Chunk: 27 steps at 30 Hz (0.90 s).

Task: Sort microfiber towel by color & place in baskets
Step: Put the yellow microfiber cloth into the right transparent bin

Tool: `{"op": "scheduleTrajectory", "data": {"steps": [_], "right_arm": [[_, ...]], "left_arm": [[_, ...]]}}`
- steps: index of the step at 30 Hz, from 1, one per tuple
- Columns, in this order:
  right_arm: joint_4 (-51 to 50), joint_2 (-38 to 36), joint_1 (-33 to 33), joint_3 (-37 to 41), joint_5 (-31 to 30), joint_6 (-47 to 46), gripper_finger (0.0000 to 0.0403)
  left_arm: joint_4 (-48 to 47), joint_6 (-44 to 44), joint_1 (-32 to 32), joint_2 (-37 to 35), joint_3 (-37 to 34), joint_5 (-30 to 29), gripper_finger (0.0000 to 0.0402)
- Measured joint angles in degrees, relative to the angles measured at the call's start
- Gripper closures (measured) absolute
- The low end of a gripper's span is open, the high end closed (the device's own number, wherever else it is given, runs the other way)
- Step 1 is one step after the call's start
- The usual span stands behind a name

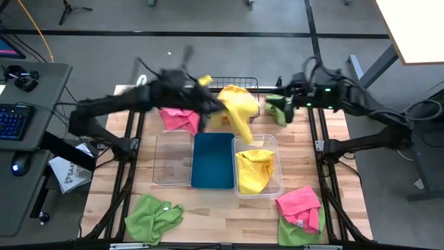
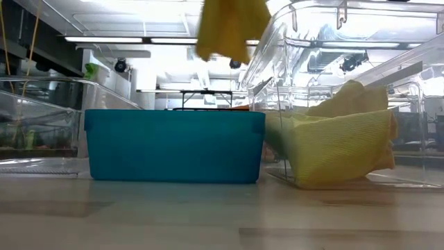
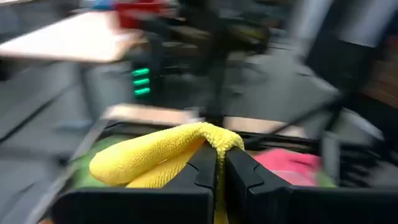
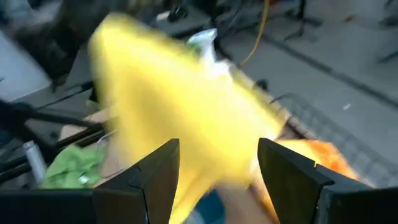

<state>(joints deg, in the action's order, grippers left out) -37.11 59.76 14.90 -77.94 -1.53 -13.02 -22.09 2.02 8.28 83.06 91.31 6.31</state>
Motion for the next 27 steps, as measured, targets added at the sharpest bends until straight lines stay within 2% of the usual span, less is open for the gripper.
{"op": "scheduleTrajectory", "data": {"steps": [3, 6, 10, 15, 21, 24, 27], "right_arm": [[0.0, -3.2, 0.5, 0.0, -4.4, 1.5, 0.0192], [-0.2, -5.4, 0.6, 0.0, -9.2, 1.7, 0.0192], [-1.2, -7.1, 0.6, 0.0, -10.5, 1.7, 0.0192], [-3.1, -7.3, 0.4, 0.0, -7.8, 1.0, 0.0192], [-6.8, -6.0, 0.3, 0.0, -2.0, -4.7, 0.0192], [-8.1, -5.3, -0.6, 0.0, -1.3, -7.7, 0.0192], [-8.1, -4.6, -1.7, 0.0, -1.4, -9.3, 0.0192]], "left_arm": [[7.5, -2.3, -4.0, 6.2, 0.0, 6.4, 0.0401], [15.7, -0.4, -6.7, 12.1, 0.0, 11.3, 0.0401], [20.7, 5.4, -8.6, 17.8, -0.1, 11.8, 0.0401], [20.5, 9.5, -10.5, 22.3, -0.1, 5.6, 0.0401], [20.7, 0.1, -13.4, 22.8, -0.1, -0.8, 0.0401], [20.2, -7.3, -14.6, 21.2, -0.1, -8.3, 0.0401], [16.0, -14.9, -16.1, 20.0, 0.0, -18.5, 0.0401]]}}
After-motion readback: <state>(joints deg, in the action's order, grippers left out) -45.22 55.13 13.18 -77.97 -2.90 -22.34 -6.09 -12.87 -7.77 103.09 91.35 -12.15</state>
